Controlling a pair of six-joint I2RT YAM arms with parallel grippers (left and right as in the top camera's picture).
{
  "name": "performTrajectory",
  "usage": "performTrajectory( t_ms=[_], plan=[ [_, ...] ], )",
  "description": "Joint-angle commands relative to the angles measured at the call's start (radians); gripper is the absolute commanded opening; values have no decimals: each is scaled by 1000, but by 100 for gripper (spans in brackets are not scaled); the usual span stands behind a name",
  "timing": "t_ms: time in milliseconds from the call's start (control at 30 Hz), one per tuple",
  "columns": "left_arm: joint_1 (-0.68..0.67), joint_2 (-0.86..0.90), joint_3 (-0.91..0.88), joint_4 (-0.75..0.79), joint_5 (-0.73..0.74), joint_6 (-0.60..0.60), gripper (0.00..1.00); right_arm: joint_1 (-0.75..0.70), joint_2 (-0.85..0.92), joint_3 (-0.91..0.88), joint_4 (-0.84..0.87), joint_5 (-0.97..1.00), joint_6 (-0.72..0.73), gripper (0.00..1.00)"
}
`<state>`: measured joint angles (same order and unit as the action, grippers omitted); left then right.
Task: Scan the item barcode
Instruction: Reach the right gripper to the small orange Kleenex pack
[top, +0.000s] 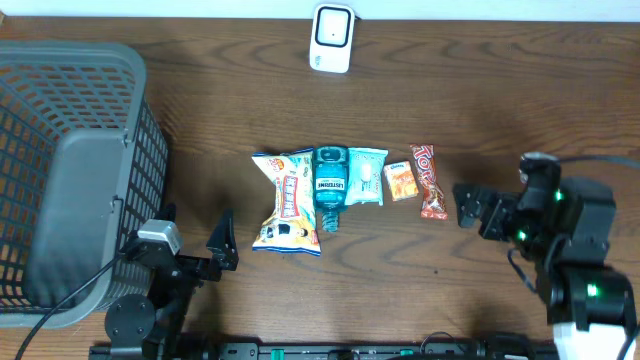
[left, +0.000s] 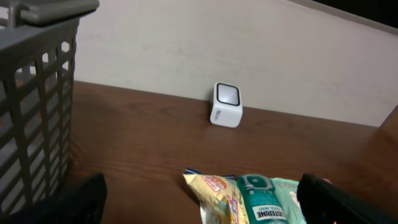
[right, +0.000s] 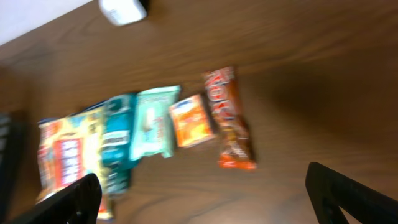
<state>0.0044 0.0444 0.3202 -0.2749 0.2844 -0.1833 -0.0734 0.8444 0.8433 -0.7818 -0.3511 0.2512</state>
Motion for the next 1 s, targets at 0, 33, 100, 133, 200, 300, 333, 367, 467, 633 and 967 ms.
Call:
performTrajectory(
  t_ms=[0, 33, 100, 133, 200, 300, 333, 367, 467, 633, 967],
  plan=[
    [-4, 1, 3, -10, 11, 6, 98, 4, 65, 19, -19, -118, -13, 99],
    [-4, 1, 3, -16, 11, 6, 98, 4, 89, 19, -14, -111, -12, 99],
    [-4, 1, 3, -18, 11, 6, 98, 4, 129, 19, 16, -112, -12, 99],
    [-4, 1, 3, -18, 11, 6, 98, 4, 150, 19, 30, -111, -13, 99],
    [-4, 1, 3, -28, 11, 6, 98, 11, 185, 19, 64, -111, -29, 99],
    [-4, 1, 3, -43, 11, 6, 98, 54, 237, 19, 104, -106, -83, 97],
    [-4, 1, 3, -51, 11, 6, 98, 80, 256, 19, 117, -86, -84, 97],
    [-4, 1, 3, -62, 11, 6, 98, 111, 276, 19, 132, -55, -84, 97],
    [-4, 1, 3, -114, 11, 6, 98, 210, 339, 19, 174, 52, -66, 98],
    [-4, 1, 3, -167, 11, 6, 98, 335, 481, 19, 229, 211, 116, 63],
    [-4, 1, 3, -274, 11, 6, 98, 331, 612, 19, 285, 210, 831, 50]
  ],
)
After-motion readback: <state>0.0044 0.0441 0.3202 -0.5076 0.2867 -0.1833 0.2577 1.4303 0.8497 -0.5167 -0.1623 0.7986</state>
